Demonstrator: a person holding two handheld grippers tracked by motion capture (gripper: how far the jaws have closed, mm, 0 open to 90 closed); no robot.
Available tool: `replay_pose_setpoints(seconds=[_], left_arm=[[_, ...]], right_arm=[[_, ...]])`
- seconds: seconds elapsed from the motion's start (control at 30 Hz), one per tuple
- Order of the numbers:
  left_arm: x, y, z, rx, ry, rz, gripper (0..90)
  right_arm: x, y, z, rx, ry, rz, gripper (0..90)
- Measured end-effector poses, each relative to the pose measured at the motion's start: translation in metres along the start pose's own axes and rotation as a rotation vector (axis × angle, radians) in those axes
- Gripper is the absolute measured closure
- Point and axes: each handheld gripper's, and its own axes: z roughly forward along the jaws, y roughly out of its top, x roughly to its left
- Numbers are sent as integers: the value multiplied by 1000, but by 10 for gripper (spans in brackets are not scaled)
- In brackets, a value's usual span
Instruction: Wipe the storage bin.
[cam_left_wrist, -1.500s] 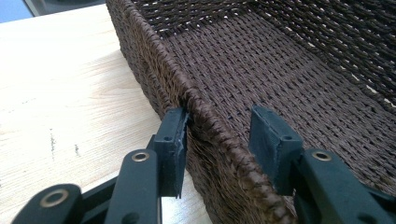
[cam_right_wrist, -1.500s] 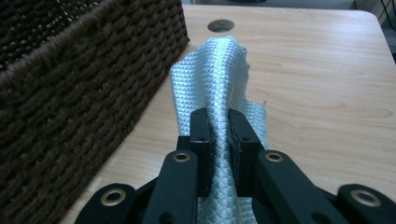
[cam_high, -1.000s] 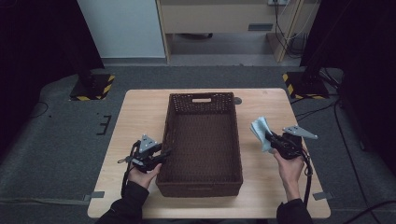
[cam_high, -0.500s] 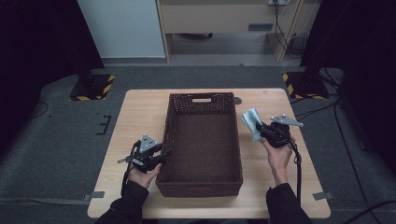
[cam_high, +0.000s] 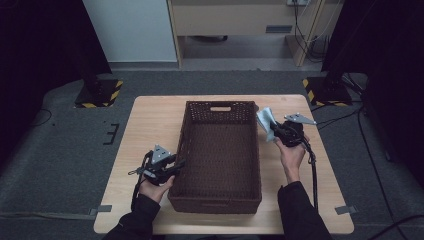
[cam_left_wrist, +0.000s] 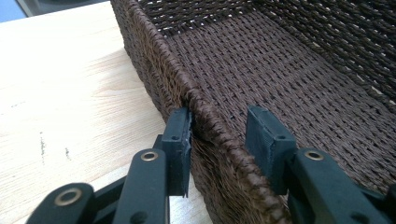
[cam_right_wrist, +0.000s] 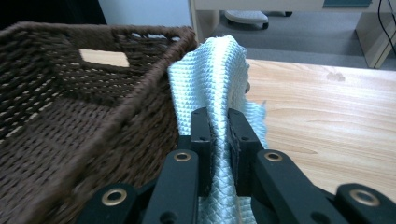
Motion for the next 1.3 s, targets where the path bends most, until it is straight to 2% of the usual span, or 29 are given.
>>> replay_pose_setpoints(seconds=[0.17,0.4,0.47,0.57,0.67,0.83,0.93,1.03,1.17,1.3], left_arm=[[0,-1,0,-7,-1,-5,601],[-1,-1,0,-10,2,-9,598],[-1,-1,0,-6,2,-4,596],[-1,-1,0,-6,0,-3,593],[-1,-1,0,-6,0,-2,592],[-1,-1,0,-6,0,-2,593],[-1,-1,0,-7,0,-3,592],[-1,-1,0,-8,-1,-4,592],[-1,-1,0,-10,0,-8,592],[-1,-1,0,-11,-1,-10,591]], right_arm=[[-2,-12,25,37,8,12,834],[-3,-34,56,153,-6,5,836],[-2,-37,60,161,12,5,837],[0,-31,58,133,55,26,838],[0,-16,48,40,102,41,839],[4,9,33,-65,130,12,840],[4,13,34,-60,129,-5,840],[5,8,40,-23,126,-16,840],[2,-9,53,65,108,-14,840],[-1,-28,66,201,79,-14,839]])
